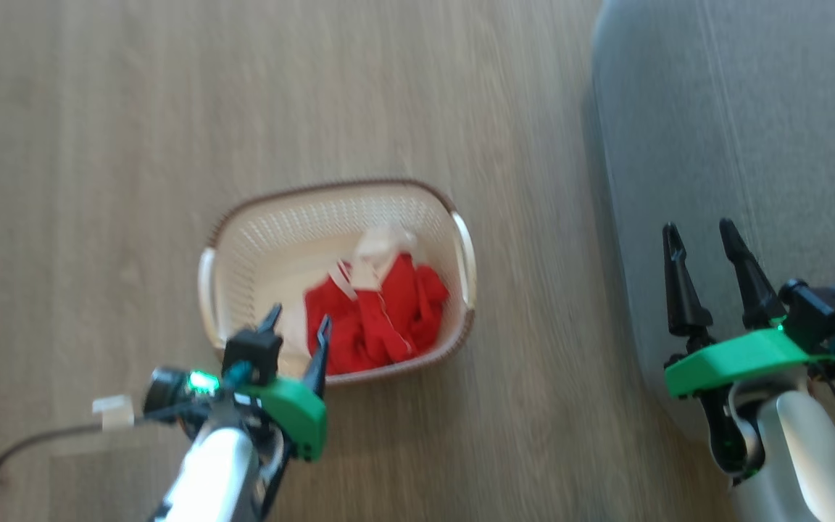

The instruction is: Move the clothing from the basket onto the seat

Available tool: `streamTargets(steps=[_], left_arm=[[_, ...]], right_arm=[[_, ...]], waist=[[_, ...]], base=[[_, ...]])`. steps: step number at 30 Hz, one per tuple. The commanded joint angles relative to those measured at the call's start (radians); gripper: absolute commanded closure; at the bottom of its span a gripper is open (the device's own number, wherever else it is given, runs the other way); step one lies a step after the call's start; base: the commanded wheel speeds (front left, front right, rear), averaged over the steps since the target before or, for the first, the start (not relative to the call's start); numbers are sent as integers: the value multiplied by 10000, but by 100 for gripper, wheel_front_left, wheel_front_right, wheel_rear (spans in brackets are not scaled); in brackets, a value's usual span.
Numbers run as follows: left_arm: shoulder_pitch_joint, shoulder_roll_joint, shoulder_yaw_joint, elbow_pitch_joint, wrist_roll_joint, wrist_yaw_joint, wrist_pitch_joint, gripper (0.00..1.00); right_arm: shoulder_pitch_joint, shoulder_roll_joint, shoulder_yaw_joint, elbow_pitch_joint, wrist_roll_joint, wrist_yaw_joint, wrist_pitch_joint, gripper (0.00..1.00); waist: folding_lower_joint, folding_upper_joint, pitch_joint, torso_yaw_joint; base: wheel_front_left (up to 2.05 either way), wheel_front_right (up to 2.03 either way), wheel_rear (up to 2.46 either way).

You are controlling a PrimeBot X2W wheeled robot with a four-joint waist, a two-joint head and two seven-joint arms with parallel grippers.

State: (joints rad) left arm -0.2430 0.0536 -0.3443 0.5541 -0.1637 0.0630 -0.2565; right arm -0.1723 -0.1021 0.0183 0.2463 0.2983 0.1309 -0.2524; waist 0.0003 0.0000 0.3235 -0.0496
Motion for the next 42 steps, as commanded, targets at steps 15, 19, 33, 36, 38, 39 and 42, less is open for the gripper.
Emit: streamTargets(steps=[15,19,33,36,38,39,42], left_arm=[[-4518,726,119,5582,802,-1183,61,0],[-5374,944,70,6508,780,-1349,502,0],[-6764,1750,-56,7293,623,-1447,2712,0],[-6893,1720,-152,7320,633,-1458,3144,0],[-6940,1720,-226,7333,657,-1435,3413,0],[-6954,1736,-282,7338,688,-1428,3534,0],[-7006,1777,-452,7349,800,-1318,3860,0]], right_arm=[[-1093,242,770,-611,26,-2,-93,0],[-1130,390,972,-655,333,-2,-93,0],[-1491,515,1827,-548,802,-2,-93,0],[-1426,516,1825,-559,852,-2,-93,0],[-1388,517,1834,-601,876,-2,-93,0],[-1370,517,1842,-627,889,-2,-93,0],[-1311,517,1866,-717,914,-2,-93,0]], waist=[[-3,0,4434,-2866],[-3,0,4867,-3199],[-3,0,5795,-4061],[-3,0,5921,-4049],[-3,0,5997,-4044],[-3,0,6033,-4043],[-3,0,6122,-4028]], base=[[0,0,0],[0,0,0],[0,0,0],[0,0,0],[0,0,0],[0,0,0],[0,0,0]])
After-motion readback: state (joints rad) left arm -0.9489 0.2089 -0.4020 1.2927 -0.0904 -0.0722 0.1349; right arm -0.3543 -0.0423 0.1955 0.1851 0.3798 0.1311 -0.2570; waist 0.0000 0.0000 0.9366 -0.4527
